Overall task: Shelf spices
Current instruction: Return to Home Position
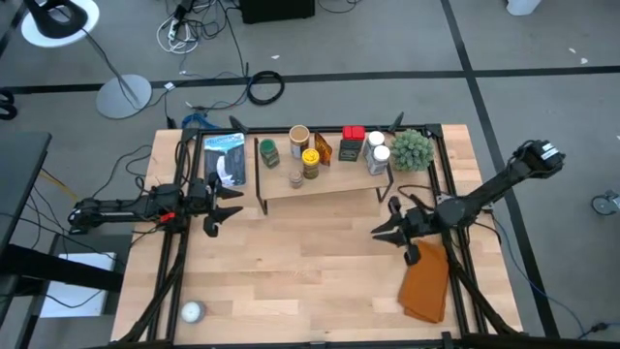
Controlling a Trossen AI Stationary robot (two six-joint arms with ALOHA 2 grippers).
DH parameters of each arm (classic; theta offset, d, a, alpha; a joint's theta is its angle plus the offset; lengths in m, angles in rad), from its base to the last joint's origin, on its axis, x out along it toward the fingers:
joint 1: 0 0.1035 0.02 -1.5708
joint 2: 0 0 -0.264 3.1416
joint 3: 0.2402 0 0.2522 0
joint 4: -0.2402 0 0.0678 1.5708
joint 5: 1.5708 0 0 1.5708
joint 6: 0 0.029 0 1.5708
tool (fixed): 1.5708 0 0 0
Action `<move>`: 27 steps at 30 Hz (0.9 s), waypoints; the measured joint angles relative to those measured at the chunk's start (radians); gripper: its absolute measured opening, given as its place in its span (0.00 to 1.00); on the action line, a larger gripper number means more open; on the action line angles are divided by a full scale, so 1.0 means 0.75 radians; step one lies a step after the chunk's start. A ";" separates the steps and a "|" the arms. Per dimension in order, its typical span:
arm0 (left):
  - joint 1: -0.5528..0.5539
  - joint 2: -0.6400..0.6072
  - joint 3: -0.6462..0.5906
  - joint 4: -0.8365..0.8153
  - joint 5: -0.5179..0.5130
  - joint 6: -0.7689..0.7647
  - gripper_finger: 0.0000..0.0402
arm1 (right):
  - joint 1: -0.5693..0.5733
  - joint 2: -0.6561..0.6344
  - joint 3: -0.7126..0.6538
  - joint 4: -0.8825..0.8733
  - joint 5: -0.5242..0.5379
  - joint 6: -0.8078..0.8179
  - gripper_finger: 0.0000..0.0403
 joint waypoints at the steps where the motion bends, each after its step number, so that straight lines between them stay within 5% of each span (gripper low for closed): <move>1: 0.000 0.000 0.000 0.000 0.000 0.000 0.55 | -0.004 -0.047 -0.032 0.000 0.000 -0.015 0.16; 7: 0.000 0.000 0.000 0.000 0.000 0.000 0.55 | -0.034 -0.298 -0.179 -0.043 0.074 -0.076 0.16; 17: 0.000 0.001 -0.001 0.002 -0.001 -0.001 0.55 | -0.144 -0.681 -0.180 -0.467 0.118 -0.107 0.16; 27: -0.001 0.001 -0.001 0.002 -0.001 0.000 0.55 | -0.308 -1.022 -0.181 -0.904 -0.144 0.043 0.16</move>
